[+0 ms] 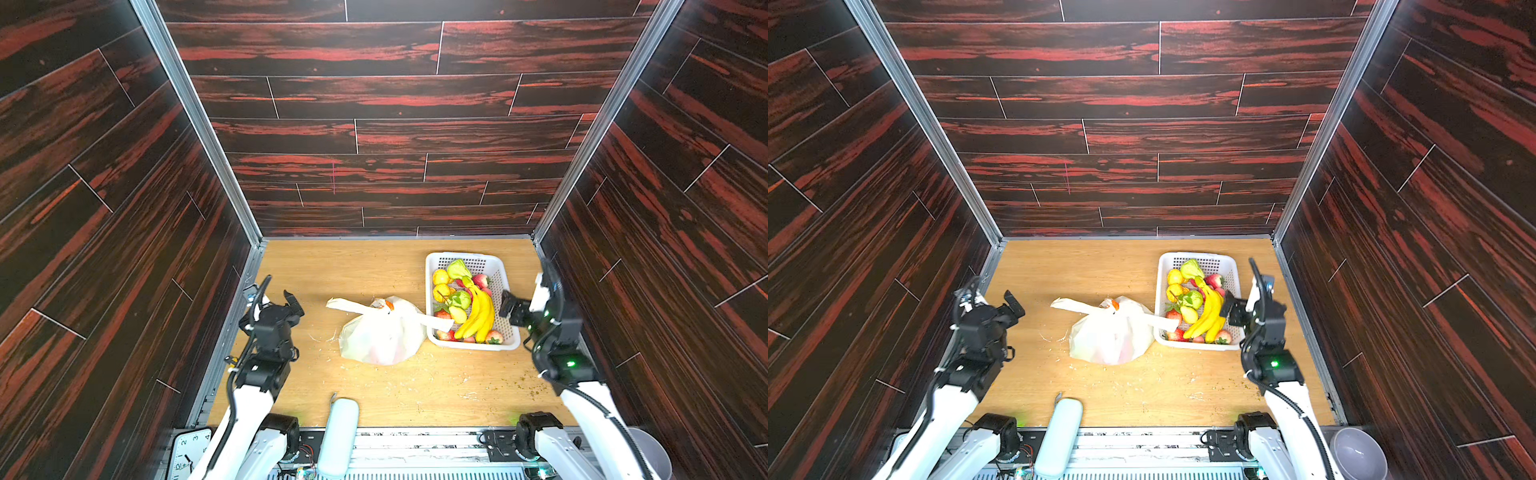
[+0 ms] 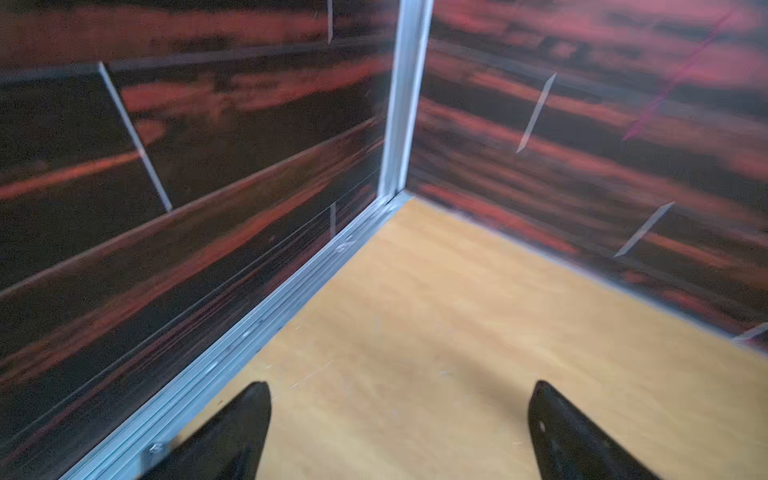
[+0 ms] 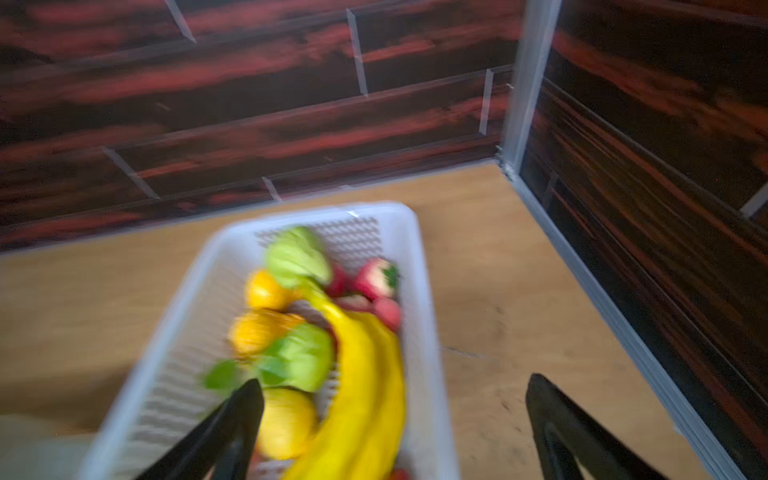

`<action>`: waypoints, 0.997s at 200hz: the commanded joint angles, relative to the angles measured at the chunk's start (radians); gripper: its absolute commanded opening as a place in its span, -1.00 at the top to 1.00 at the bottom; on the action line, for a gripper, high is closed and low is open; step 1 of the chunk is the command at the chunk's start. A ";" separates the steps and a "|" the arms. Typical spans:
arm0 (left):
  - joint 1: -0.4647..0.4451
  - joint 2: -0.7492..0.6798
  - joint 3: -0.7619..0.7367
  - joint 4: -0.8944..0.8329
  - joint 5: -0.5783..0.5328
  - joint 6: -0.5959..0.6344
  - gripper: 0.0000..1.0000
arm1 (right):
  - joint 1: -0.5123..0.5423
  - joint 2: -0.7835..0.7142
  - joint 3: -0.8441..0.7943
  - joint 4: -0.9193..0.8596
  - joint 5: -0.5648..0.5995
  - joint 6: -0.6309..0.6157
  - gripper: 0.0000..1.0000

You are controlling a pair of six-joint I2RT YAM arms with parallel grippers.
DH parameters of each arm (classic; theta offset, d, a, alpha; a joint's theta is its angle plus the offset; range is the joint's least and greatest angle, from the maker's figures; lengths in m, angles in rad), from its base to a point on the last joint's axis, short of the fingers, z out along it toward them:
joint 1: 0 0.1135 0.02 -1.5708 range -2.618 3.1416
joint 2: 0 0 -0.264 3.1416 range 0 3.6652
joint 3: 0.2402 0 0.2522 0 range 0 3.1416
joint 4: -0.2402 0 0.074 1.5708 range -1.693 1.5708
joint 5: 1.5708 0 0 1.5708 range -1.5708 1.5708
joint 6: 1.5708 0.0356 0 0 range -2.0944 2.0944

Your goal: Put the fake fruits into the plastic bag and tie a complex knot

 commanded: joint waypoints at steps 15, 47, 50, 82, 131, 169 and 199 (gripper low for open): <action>0.065 0.101 -0.073 0.134 -0.053 -0.017 -0.97 | -0.077 0.086 -0.158 0.356 0.028 -0.017 -0.97; 0.116 0.186 -0.110 0.218 0.022 -0.011 -0.98 | -0.103 0.232 -0.261 0.622 -0.012 -0.024 -0.98; 0.116 0.194 -0.113 0.225 0.026 -0.006 -0.97 | -0.103 0.244 -0.265 0.638 -0.017 -0.027 -0.97; 0.122 0.254 -0.149 0.311 0.076 0.032 -0.98 | -0.103 0.370 -0.310 0.852 -0.073 -0.081 -0.97; 0.124 0.327 -0.181 0.447 0.174 0.095 -0.98 | -0.105 0.541 -0.341 1.116 -0.139 -0.147 -0.97; 0.124 0.406 -0.175 0.531 0.265 0.143 -0.98 | -0.105 0.697 -0.333 1.295 -0.169 -0.161 -0.97; 0.125 0.460 -0.173 0.633 0.301 0.171 -0.98 | -0.105 0.821 -0.329 1.411 -0.176 -0.167 -0.98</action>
